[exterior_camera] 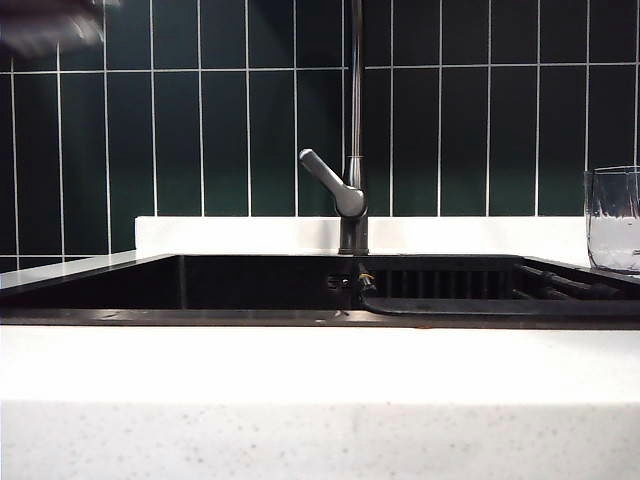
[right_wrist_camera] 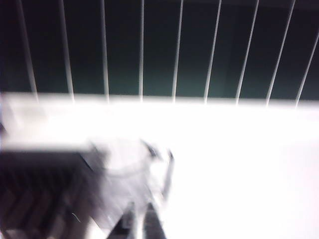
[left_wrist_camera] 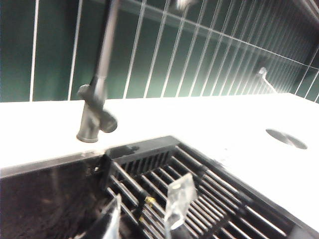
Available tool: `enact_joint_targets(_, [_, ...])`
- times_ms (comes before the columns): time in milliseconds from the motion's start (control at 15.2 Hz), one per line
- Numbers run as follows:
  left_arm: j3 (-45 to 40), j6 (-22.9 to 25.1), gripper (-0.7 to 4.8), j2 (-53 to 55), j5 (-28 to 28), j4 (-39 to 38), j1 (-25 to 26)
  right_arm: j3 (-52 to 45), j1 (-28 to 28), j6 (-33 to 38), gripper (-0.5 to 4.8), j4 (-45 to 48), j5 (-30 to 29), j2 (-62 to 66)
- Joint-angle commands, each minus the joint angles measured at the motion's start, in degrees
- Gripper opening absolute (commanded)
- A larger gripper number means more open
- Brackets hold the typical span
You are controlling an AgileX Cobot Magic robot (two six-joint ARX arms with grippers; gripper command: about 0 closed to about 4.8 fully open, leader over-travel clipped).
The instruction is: Pick up the mug next to the sink, go to the faucet to get some water, pour the water into the sink, and finally put the mug back to its place.
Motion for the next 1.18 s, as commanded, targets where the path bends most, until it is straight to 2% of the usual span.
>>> enact_joint_targets(66, [5.64,-7.28,1.21,15.93,9.16,19.02,0.11,0.94,-10.73,3.45,0.99,6.58,-13.03,8.98])
enact_joint_targets(131, [7.37,-8.35,1.21,21.73,11.32,23.85,0.11,0.90,-19.04,8.22,1.00,10.67,-21.16,13.70])
enact_joint_targets(197, [8.22,-8.28,1.21,24.09,11.41,24.35,0.11,0.90,-22.71,8.94,1.00,13.46,-24.92,16.33])
enact_joint_targets(262, [8.72,-8.11,1.21,26.36,11.43,25.49,0.11,0.90,-24.85,8.83,1.10,16.52,-26.18,19.85])
enact_joint_targets(459, [9.22,-7.89,1.21,29.68,11.91,27.56,0.13,0.94,-25.03,8.68,1.20,25.57,-35.82,33.90])
enact_joint_targets(853, [9.27,-6.38,1.21,29.77,12.90,27.76,0.15,3.74,-24.30,9.97,1.31,45.29,-38.07,57.57])
enact_joint_targets(918, [9.42,-6.36,1.21,30.03,12.90,27.78,0.15,5.64,-23.56,9.94,2.17,47.80,-38.03,61.90])
enact_joint_targets(984, [9.92,-6.40,1.21,30.51,12.92,27.74,0.17,7.58,-23.23,9.90,2.44,48.15,-38.05,65.13])
enact_joint_targets(1180, [11.37,-6.36,1.21,31.69,13.09,27.91,0.15,13.20,-22.25,8.85,2.43,48.11,-38.10,71.56])
